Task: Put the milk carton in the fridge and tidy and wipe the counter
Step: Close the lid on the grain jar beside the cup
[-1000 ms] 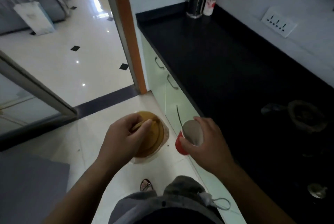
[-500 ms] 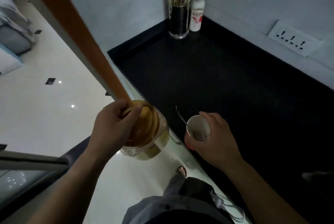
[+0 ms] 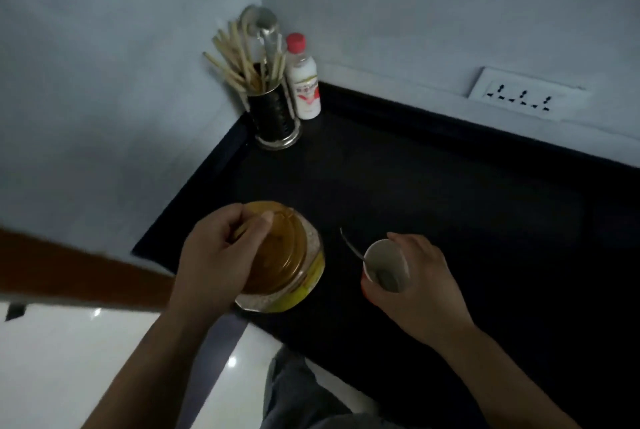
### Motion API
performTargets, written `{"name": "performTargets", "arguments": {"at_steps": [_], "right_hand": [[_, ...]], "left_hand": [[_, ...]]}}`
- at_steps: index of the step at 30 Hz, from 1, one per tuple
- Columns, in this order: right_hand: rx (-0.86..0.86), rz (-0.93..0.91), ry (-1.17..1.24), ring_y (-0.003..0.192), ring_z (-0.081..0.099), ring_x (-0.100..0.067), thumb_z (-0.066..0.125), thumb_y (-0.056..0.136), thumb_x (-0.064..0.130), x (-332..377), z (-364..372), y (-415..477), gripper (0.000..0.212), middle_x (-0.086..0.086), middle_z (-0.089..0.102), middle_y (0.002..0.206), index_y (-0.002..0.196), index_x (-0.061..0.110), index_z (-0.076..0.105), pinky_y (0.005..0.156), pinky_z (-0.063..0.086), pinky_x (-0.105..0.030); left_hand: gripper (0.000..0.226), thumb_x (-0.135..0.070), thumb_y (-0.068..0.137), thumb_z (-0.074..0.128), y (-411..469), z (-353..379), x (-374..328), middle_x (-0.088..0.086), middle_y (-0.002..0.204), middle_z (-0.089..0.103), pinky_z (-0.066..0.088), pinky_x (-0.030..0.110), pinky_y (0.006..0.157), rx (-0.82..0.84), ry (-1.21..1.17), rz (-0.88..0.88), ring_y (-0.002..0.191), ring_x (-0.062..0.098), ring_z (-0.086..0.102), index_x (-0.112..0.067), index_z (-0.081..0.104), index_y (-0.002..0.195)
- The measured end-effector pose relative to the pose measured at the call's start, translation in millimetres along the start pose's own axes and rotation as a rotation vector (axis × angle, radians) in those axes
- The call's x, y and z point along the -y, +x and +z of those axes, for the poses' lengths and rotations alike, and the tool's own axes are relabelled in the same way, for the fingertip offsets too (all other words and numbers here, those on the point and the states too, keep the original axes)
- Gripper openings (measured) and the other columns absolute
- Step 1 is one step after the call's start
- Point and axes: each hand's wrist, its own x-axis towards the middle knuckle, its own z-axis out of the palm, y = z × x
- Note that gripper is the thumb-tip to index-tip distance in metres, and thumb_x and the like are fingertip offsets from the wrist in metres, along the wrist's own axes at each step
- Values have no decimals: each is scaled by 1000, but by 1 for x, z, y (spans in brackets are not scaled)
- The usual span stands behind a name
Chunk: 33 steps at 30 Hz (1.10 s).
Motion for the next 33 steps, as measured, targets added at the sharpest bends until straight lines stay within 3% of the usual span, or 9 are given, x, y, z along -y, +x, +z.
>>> {"name": "performTargets", "arguments": {"at_steps": [7,9,14,17,24,29,33], "right_hand": [[-226,302,52,115,36,-4,71,69,52,39,18,29,77,15,39,131,134,31,34,83,35,-21],[-253,346,29,118,37,-8,70,69,52,47,25,39,78,13,38,133,135,30,33,84,35,-21],[-303,406,-22,123,35,-12,70,71,51,57,33,60,80,12,36,136,137,29,30,87,37,-23],[-322,428,-42,123,35,-12,70,72,50,58,29,74,81,11,35,136,138,29,29,89,38,-24],[-384,422,-84,121,36,-11,69,71,50,58,9,108,80,11,35,134,138,29,29,86,41,-24],[-410,422,-101,121,36,-10,70,70,51,50,0,127,81,12,36,134,137,30,30,87,40,-23],[-435,412,-122,119,38,-10,70,70,51,45,-7,137,79,12,38,133,136,30,31,85,40,-23]], "left_hand": [[24,-43,84,60,108,-2,2,-11,80,64,40,26,65,340,-34,142,76,1,58,-20,62,77],[17,-38,85,58,130,2,0,-7,78,63,39,24,67,388,-37,178,78,4,58,-23,63,79],[24,-40,86,58,180,14,-14,-4,71,61,38,21,62,454,2,339,70,5,58,-20,61,72],[24,-34,88,57,209,21,-28,-1,64,61,38,10,55,479,18,405,63,-3,57,-18,62,70],[32,-36,88,56,265,40,-60,14,68,62,41,31,59,487,80,549,66,18,58,-11,61,68],[37,-38,89,54,296,58,-75,19,70,61,40,30,56,456,134,611,68,27,59,-6,58,71],[35,-36,87,56,321,77,-81,10,63,58,40,31,57,414,150,629,65,21,57,-7,58,69]]}}
